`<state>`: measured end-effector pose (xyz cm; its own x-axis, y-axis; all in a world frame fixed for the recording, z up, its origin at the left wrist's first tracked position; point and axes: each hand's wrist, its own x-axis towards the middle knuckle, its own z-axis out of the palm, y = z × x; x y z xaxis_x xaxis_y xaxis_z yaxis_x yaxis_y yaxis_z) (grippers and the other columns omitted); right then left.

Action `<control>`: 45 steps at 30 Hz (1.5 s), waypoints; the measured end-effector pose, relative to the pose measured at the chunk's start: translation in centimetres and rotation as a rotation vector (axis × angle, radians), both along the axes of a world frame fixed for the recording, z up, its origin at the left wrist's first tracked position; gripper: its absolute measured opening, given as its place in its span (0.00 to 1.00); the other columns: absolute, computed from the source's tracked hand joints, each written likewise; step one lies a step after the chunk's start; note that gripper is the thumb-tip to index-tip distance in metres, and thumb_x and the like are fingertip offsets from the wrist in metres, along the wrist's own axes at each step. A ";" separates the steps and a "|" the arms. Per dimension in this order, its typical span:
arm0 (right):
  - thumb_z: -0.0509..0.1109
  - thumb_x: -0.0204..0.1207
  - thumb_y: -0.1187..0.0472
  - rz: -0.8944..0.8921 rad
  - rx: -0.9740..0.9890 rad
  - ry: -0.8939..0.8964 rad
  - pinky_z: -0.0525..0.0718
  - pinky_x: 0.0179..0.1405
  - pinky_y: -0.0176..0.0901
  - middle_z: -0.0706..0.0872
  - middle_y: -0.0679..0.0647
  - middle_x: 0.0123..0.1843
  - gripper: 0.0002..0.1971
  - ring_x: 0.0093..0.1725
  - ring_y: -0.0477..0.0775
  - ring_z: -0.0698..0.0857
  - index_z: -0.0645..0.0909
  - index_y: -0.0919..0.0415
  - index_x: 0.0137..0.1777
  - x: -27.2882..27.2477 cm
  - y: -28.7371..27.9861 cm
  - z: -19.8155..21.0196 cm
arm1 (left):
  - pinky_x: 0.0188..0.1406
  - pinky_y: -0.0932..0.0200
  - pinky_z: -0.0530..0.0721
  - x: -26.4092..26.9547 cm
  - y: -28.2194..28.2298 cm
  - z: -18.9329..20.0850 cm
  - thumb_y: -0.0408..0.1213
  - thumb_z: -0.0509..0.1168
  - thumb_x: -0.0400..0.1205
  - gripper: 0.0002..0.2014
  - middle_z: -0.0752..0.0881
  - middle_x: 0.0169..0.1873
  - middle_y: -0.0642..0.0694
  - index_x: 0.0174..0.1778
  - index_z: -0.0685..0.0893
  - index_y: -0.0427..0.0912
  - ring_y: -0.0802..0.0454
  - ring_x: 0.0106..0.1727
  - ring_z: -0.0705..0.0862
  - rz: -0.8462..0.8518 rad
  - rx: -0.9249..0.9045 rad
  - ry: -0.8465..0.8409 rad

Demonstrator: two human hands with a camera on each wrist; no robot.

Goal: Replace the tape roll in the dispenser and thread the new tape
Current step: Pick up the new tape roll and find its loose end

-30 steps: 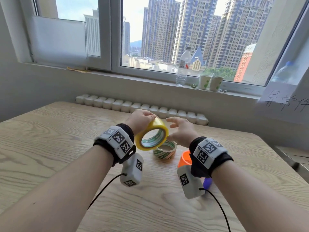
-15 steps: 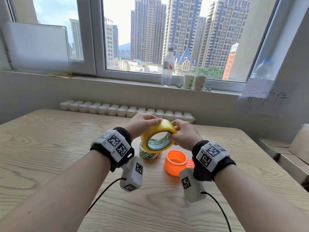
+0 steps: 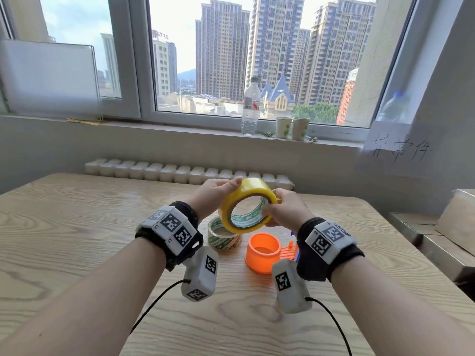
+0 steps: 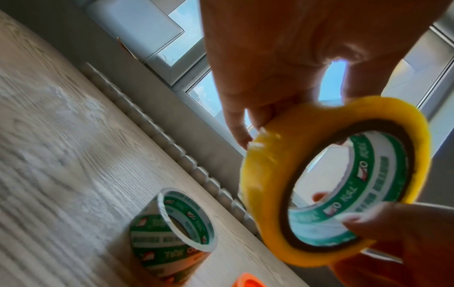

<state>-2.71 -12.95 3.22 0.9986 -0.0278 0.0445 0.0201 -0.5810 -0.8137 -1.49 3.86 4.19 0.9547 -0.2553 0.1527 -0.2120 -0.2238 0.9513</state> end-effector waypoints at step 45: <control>0.69 0.71 0.71 -0.142 0.241 0.086 0.89 0.52 0.53 0.88 0.63 0.47 0.05 0.49 0.60 0.88 0.81 0.61 0.41 0.6 -1.0 1.2 | 0.51 0.59 0.80 -0.6 -0.4 0.5 0.40 0.57 0.84 0.15 0.83 0.41 0.44 0.57 0.81 0.33 0.50 0.43 0.82 -0.136 -0.074 0.051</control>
